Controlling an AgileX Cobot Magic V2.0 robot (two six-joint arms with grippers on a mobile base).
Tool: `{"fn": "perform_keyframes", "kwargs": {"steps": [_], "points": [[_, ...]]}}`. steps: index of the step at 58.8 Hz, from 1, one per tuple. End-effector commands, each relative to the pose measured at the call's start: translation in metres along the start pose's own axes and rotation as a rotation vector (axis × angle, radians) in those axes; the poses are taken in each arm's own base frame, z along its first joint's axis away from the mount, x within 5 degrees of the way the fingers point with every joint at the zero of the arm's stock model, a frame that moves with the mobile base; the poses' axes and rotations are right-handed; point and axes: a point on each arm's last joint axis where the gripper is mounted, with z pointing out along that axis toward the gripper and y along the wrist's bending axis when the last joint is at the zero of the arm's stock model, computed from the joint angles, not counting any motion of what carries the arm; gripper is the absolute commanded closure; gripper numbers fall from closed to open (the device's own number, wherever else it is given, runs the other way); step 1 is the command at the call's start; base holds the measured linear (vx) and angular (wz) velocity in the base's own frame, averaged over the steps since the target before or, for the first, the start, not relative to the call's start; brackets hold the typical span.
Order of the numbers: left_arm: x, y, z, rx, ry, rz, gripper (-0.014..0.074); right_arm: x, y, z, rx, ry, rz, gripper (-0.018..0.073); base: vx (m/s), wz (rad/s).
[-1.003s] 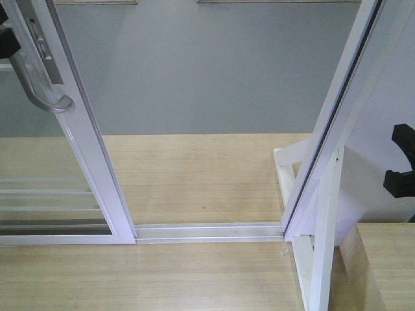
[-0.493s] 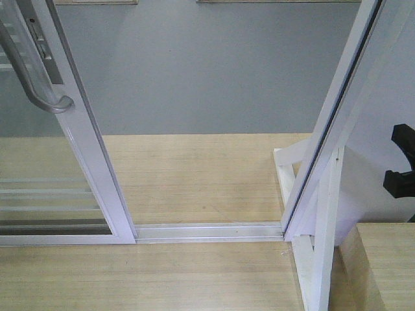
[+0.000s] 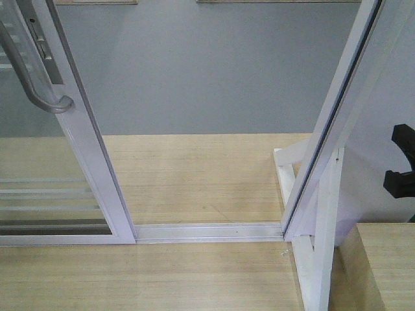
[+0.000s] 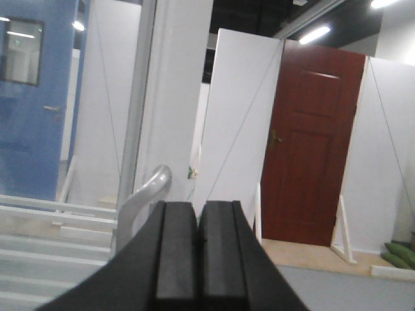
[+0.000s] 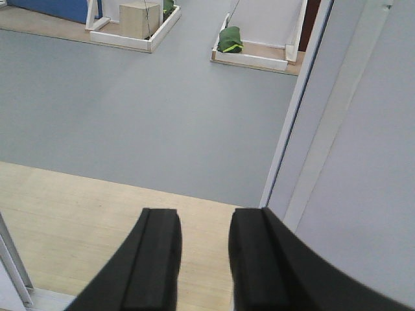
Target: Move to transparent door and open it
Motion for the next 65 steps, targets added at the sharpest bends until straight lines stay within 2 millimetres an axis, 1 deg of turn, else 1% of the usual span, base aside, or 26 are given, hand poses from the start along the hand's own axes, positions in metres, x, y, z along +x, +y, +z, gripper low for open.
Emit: {"fn": "perform_keyframes", "kwargs": {"steps": [1,4,7,13,16,17,19,26,30,34,36,41,43,45,46,47,52,57,65], "points": [[-0.009,0.004,-0.005,-0.041,-0.060,0.038,0.0603,-0.015,-0.002,-0.003,0.011,-0.091,-0.010,0.0279,0.00,0.00],[-0.008,0.003,-0.006,-0.024,-0.074,0.108,0.0603,-0.015,-0.002,-0.003,0.011,-0.090,-0.010,0.0279,0.00,0.00],[-0.007,0.001,-0.007,0.005,-0.091,0.140,0.0603,-0.015,-0.002,-0.003,0.011,-0.090,-0.010,0.0279,0.00,0.00],[0.000,-0.005,-0.009,0.084,-0.108,0.086,0.0603,-0.015,-0.002,-0.003,0.011,-0.089,-0.010,0.0279,0.00,0.00],[0.007,-0.009,-0.009,0.134,-0.094,0.069,0.0603,-0.015,-0.002,-0.003,0.011,-0.089,-0.010,0.0279,0.00,0.00],[0.010,-0.010,-0.009,0.146,-0.087,0.099,0.0603,-0.015,-0.002,-0.003,0.011,-0.089,-0.010,0.0279,0.00,0.00],[0.015,-0.012,-0.011,0.176,-0.059,0.070,0.0602,-0.015,-0.002,-0.003,0.011,-0.089,-0.010,0.0279,0.00,0.00],[0.043,-0.010,-0.020,0.199,0.101,0.065,0.0602,-0.015,-0.002,-0.003,0.011,-0.088,-0.010,0.0279,0.00,0.00],[0.060,-0.005,-0.029,0.180,0.150,0.038,0.0602,-0.015,-0.002,-0.003,0.011,-0.086,-0.010,0.0279,0.00,0.00],[0.073,-0.001,-0.039,0.163,0.144,0.031,0.0602,-0.015,-0.002,-0.003,0.011,-0.085,-0.010,0.0279,0.00,0.00],[0.082,0.003,-0.047,0.150,0.129,0.045,0.0602,-0.015,-0.002,-0.003,0.011,-0.085,-0.010,0.0279,0.00,0.00],[0.098,0.009,-0.057,0.115,0.084,0.096,0.0602,-0.015,-0.002,-0.003,0.011,-0.085,-0.010,0.0279,0.00,0.00],[0.106,0.011,-0.060,0.102,0.079,0.110,0.0602,-0.015,-0.002,-0.003,0.011,-0.085,-0.010,0.0279,0.00,0.00],[0.118,0.014,-0.064,0.088,0.086,0.126,0.0602,-0.015,-0.002,-0.003,0.011,-0.085,-0.010,0.0279,0.00,0.00],[0.119,0.014,-0.065,0.087,0.086,0.132,0.0602,-0.015,-0.002,-0.003,0.011,-0.085,-0.010,0.0279,0.00,0.00],[0.126,0.016,-0.065,0.080,0.096,0.134,0.0602,-0.015,-0.002,-0.003,0.011,-0.085,-0.010,0.0279,0.00,0.00],[0.149,0.020,-0.067,0.067,0.137,0.111,0.0602,-0.014,-0.002,-0.003,0.011,-0.082,-0.010,0.0279,0.00,0.00],[0.155,0.020,-0.068,0.063,0.195,0.080,0.0602,-0.014,-0.002,-0.003,0.011,-0.079,-0.010,0.0279,0.00,0.00],[0.155,0.020,-0.068,0.063,0.195,0.080,0.0602,-0.014,-0.002,-0.003,0.011,-0.075,-0.010,0.0279,0.00,0.00]]}}
